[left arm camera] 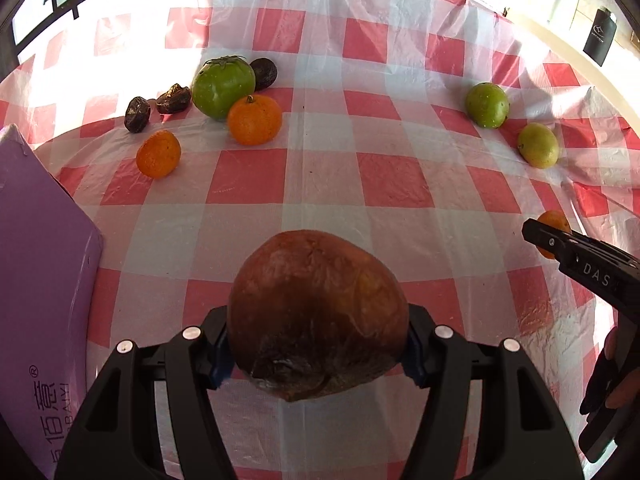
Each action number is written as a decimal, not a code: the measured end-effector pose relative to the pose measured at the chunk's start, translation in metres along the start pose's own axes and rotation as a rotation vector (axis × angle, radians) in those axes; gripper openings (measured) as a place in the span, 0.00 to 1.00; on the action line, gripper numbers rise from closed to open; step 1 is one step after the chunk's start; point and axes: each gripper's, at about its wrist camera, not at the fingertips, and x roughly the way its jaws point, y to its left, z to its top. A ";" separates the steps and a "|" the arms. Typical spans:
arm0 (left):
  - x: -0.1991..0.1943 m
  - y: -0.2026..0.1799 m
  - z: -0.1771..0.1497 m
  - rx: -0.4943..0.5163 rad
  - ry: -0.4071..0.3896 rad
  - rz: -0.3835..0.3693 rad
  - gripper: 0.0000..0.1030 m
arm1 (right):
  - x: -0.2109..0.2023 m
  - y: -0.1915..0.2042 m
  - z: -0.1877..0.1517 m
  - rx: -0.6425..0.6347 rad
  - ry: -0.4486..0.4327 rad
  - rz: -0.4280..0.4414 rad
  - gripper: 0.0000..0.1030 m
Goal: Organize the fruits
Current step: 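Carry the brown fruit and tangerine in both grippers over the white box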
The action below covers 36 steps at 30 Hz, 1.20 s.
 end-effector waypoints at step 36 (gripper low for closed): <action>-0.198 0.261 -0.044 0.046 -0.087 0.014 0.62 | -0.128 0.323 -0.041 -0.205 -0.074 0.318 0.40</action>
